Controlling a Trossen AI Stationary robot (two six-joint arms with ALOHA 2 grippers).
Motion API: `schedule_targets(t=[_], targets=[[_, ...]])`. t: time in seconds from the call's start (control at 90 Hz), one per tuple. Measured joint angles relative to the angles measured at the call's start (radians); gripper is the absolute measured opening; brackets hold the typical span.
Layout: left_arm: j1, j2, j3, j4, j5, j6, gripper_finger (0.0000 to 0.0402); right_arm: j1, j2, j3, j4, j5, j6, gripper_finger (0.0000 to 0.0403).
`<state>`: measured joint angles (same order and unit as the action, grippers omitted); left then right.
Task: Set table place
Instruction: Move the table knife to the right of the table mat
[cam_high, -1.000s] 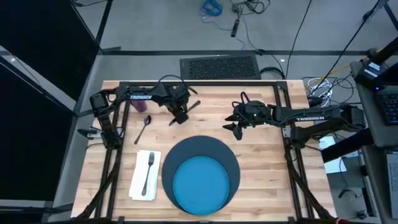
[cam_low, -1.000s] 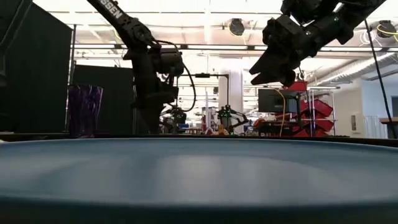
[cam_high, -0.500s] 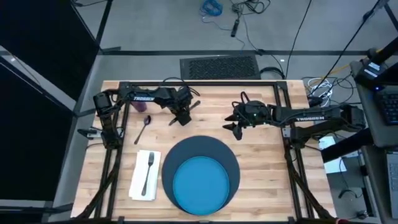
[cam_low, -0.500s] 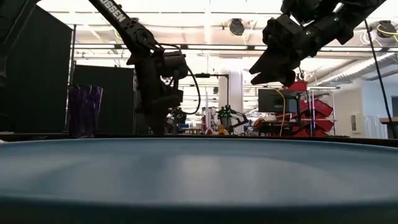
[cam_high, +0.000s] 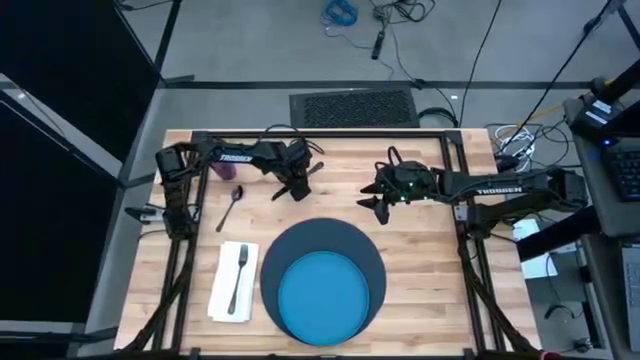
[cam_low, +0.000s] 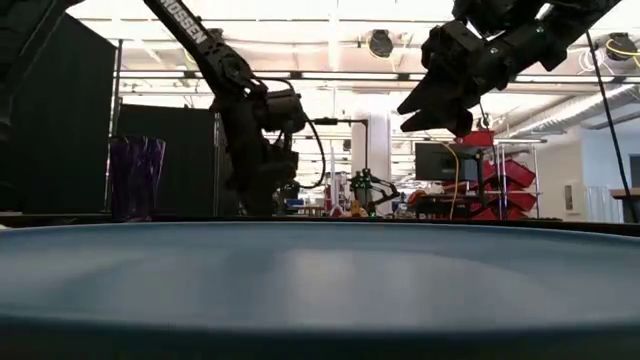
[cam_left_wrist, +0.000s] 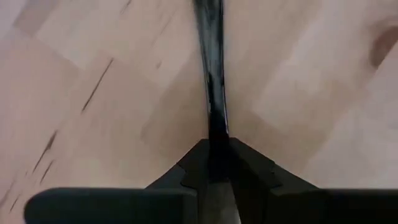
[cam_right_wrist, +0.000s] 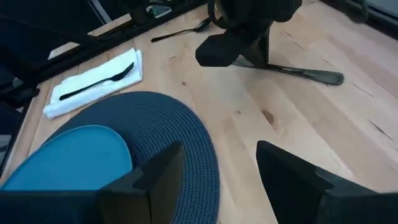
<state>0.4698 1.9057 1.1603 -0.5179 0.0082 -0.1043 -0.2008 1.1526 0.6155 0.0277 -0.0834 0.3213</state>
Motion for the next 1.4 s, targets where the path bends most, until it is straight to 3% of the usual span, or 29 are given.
schedule_targets(t=[0.267, 0.511, 0.667, 0.744, 0.944, 1.078, 1.256, 1.4], targets=[[-0.037, 0.01, 0.019, 0.034, 0.068, -0.002, 0.0042, 0.0, 0.0, 0.0, 0.007, 0.0, -0.002, 0.0192], [-0.132, 0.012, 0.028, 0.135, 0.379, 0.018, 0.0042, -0.001, 0.0, 0.0, 0.008, 0.0, -0.008, 0.0192], [-0.194, 0.007, 0.029, 0.204, 0.517, 0.166, 0.0042, -0.001, 0.0, 0.0, 0.011, 0.0, -0.008, 0.0192], [-0.21, -0.025, 0.041, 0.188, 0.472, 0.209, 0.0042, 0.0, 0.0, 0.0, 0.01, 0.0, -0.008, 0.0192], [-0.2, -0.19, 0.055, 0.14, 0.118, 0.224, 0.0042, 0.0, 0.007, 0.0, -0.01, 0.0, -0.016, 0.0192], [-0.183, -0.363, 0.01, 0.138, 0.046, 0.223, 0.0042, 0.005, 0.041, 0.0, -0.023, 0.016, -0.016, 0.0192], [-0.177, -0.596, -0.116, 0.204, -0.021, 0.223, 0.0042, 0.006, 0.098, 0.0, 0.049, 0.112, 0.079, 0.0192], [-0.183, -0.78, -0.304, 0.411, -0.035, 0.247, 0.0042, 0.004, 0.169, 0.0, 0.211, 0.021, 0.052, 0.0192]])
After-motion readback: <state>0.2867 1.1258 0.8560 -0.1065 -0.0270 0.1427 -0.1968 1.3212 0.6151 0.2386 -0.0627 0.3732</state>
